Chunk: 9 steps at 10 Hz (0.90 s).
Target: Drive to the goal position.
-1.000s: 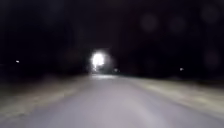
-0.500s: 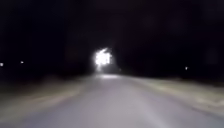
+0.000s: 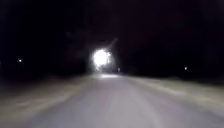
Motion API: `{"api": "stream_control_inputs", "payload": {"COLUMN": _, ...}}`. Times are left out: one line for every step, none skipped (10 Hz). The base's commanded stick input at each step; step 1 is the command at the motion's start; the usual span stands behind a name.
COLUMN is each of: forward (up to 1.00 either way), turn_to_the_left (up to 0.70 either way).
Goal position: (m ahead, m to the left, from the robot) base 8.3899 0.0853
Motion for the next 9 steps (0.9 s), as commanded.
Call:
{"api": "stream_control_inputs", "payload": {"forward": 1.0, "turn_to_the_left": 0.0}}
{"api": "stream_control_inputs", "payload": {"forward": 1.0, "turn_to_the_left": 0.0}}
{"api": "stream_control_inputs", "payload": {"forward": 1.0, "turn_to_the_left": 0.0}}
{"api": "stream_control_inputs", "payload": {"forward": 1.0, "turn_to_the_left": 0.0}}
{"api": "stream_control_inputs", "payload": {"forward": 1.0, "turn_to_the_left": 0.0}}
{"api": "stream_control_inputs", "payload": {"forward": 1.0, "turn_to_the_left": 0.0}}
{"api": "stream_control_inputs", "payload": {"forward": 1.0, "turn_to_the_left": 0.0}}
{"api": "stream_control_inputs", "payload": {"forward": 1.0, "turn_to_the_left": 0.0}}
{"api": "stream_control_inputs", "payload": {"forward": 1.0, "turn_to_the_left": 0.0}}
